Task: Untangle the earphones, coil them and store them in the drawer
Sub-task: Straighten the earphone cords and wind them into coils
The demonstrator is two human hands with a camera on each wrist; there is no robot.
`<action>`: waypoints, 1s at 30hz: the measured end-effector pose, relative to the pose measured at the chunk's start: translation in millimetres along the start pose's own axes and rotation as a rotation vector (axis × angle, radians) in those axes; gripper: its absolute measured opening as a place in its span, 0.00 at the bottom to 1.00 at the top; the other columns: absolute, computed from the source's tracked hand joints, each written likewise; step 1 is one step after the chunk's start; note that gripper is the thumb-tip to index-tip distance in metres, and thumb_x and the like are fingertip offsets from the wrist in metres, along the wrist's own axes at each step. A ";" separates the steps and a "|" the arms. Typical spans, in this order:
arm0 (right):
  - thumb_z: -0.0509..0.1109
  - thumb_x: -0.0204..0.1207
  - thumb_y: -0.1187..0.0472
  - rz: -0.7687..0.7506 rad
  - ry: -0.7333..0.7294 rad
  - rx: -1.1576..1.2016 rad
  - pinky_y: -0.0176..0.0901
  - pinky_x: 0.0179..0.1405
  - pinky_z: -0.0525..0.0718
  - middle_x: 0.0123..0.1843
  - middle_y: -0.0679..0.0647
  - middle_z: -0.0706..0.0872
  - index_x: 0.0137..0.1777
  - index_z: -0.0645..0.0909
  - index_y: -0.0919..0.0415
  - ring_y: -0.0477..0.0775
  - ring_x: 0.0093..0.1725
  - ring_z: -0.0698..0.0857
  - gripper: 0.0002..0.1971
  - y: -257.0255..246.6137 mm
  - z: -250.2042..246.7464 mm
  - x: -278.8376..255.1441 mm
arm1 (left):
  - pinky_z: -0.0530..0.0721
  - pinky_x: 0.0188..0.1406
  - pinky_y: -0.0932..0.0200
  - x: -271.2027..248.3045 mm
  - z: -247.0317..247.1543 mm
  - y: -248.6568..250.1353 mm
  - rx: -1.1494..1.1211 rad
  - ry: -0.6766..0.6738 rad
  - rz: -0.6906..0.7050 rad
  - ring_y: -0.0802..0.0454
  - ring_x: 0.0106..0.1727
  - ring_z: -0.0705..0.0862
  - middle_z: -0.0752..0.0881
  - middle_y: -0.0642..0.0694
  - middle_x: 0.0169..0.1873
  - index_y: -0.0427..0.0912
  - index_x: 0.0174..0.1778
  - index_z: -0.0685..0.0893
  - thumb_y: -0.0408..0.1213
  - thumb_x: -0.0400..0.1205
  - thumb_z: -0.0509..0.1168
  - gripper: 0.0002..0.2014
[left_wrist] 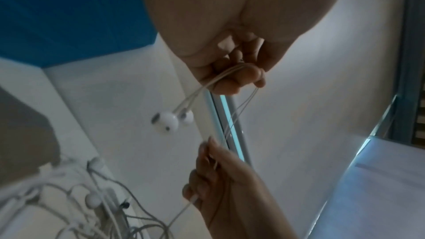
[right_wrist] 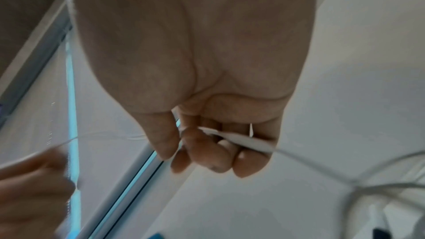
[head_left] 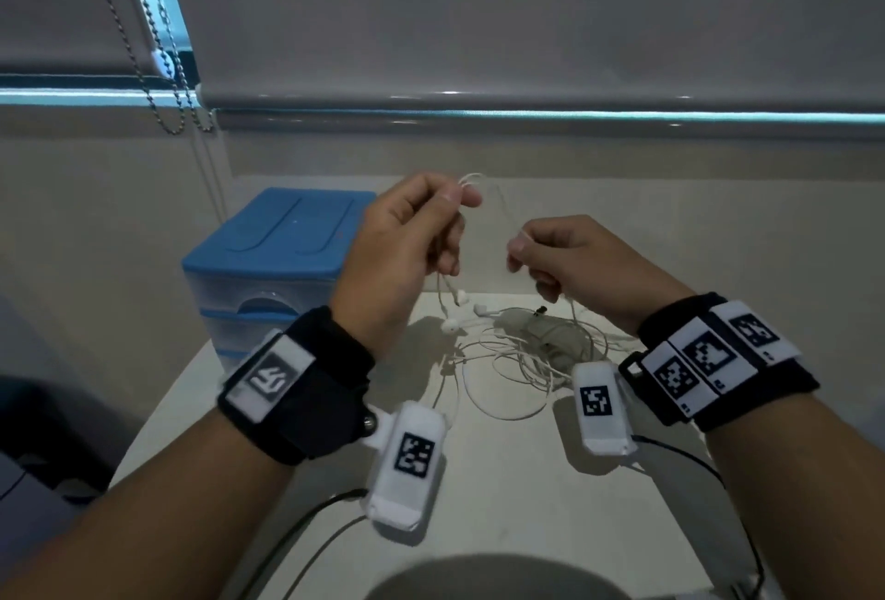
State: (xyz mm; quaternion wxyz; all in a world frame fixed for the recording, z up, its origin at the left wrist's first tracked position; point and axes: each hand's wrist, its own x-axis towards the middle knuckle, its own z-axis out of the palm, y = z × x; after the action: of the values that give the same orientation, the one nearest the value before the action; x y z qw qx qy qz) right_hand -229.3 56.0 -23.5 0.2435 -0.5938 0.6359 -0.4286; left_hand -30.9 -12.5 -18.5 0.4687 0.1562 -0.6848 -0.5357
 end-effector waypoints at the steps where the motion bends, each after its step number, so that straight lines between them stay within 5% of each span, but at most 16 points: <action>1: 0.67 0.87 0.55 0.015 0.024 0.019 0.43 0.38 0.78 0.29 0.48 0.76 0.41 0.84 0.64 0.49 0.30 0.77 0.16 0.6 -8.0 -1.8 | 0.80 0.34 0.57 -1.4 -7.2 6.1 -0.015 -0.007 0.003 0.53 0.29 0.76 0.79 0.48 0.31 0.40 0.50 0.85 0.36 0.91 0.58 0.11; 4: 0.67 0.87 0.54 0.064 0.096 0.121 0.44 0.37 0.77 0.27 0.45 0.72 0.34 0.75 0.59 0.48 0.27 0.73 0.19 -3.2 -29.8 -5.3 | 0.84 0.39 0.57 -6.8 -26.0 23.7 -0.046 -0.013 -0.014 0.51 0.33 0.81 0.82 0.46 0.33 0.40 0.48 0.83 0.35 0.92 0.55 0.13; 7: 0.68 0.86 0.56 0.130 0.171 0.188 0.42 0.27 0.66 0.23 0.44 0.65 0.29 0.68 0.53 0.49 0.23 0.62 0.22 -22.3 -41.5 -2.7 | 0.86 0.39 0.55 -8.4 -28.6 31.4 -0.044 -0.013 -0.105 0.50 0.33 0.83 0.83 0.44 0.33 0.37 0.51 0.84 0.37 0.92 0.54 0.14; 10: 0.67 0.78 0.62 0.048 0.105 0.182 0.37 0.21 0.58 0.25 0.48 0.62 0.29 0.66 0.53 0.48 0.23 0.57 0.18 -55.4 -46.2 -1.8 | 0.83 0.36 0.53 -11.1 -16.2 38.6 -0.060 -0.072 -0.243 0.48 0.29 0.82 0.83 0.42 0.31 0.37 0.64 0.81 0.46 0.91 0.55 0.18; 12: 0.65 0.73 0.60 -0.016 0.031 0.178 0.37 0.21 0.57 0.28 0.51 0.62 0.28 0.69 0.54 0.48 0.24 0.57 0.13 -78.3 -46.6 -2.4 | 0.84 0.38 0.51 -12.1 -8.4 44.8 -0.077 -0.127 -0.342 0.45 0.30 0.84 0.85 0.39 0.33 0.46 0.73 0.75 0.52 0.90 0.55 0.20; 16: 0.64 0.83 0.63 -0.156 -0.053 -0.046 0.39 0.23 0.60 0.24 0.48 0.67 0.33 0.80 0.63 0.49 0.24 0.61 0.16 -109.3 -46.6 -6.2 | 0.84 0.63 0.46 -4.8 -6.4 54.4 0.055 -0.192 -0.416 0.43 0.55 0.92 0.91 0.39 0.57 0.55 0.73 0.74 0.64 0.86 0.57 0.24; 19: 0.67 0.87 0.56 -0.229 -0.114 -0.274 0.43 0.29 0.69 0.24 0.42 0.73 0.38 0.84 0.59 0.47 0.26 0.69 0.15 -113.4 -41.1 -9.9 | 0.79 0.68 0.55 0.8 -6.8 65.7 0.302 -0.226 -0.289 0.57 0.65 0.86 0.88 0.54 0.64 0.52 0.67 0.86 0.57 0.88 0.59 0.19; 21: 0.66 0.87 0.51 -0.267 -0.132 -0.374 0.48 0.35 0.73 0.29 0.44 0.76 0.38 0.83 0.55 0.47 0.30 0.72 0.16 -111.2 -32.3 -10.6 | 0.78 0.62 0.64 1.8 -3.1 70.8 0.359 -0.279 -0.232 0.61 0.62 0.87 0.91 0.51 0.59 0.42 0.62 0.89 0.47 0.89 0.61 0.16; 28: 0.64 0.88 0.52 -0.337 -0.075 -0.362 0.49 0.38 0.74 0.32 0.49 0.78 0.36 0.77 0.54 0.47 0.32 0.73 0.17 -102.9 -15.5 -9.6 | 0.85 0.63 0.60 -2.0 1.7 59.3 0.290 -0.239 -0.116 0.48 0.52 0.92 0.93 0.35 0.48 0.25 0.52 0.88 0.33 0.90 0.61 0.14; 30: 0.63 0.89 0.52 -0.335 -0.068 -0.346 0.47 0.37 0.73 0.30 0.44 0.77 0.36 0.77 0.53 0.44 0.30 0.72 0.17 -104.5 -16.4 -8.9 | 0.86 0.65 0.57 -1.2 0.5 61.7 0.258 -0.245 -0.087 0.47 0.51 0.92 0.92 0.34 0.48 0.24 0.52 0.87 0.32 0.90 0.59 0.15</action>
State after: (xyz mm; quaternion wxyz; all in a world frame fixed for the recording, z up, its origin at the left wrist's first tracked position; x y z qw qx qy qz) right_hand -184.1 76.4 70.4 0.0851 -0.7380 0.5838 -0.3274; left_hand -13.0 11.9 35.2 0.3344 0.1782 -0.7923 -0.4783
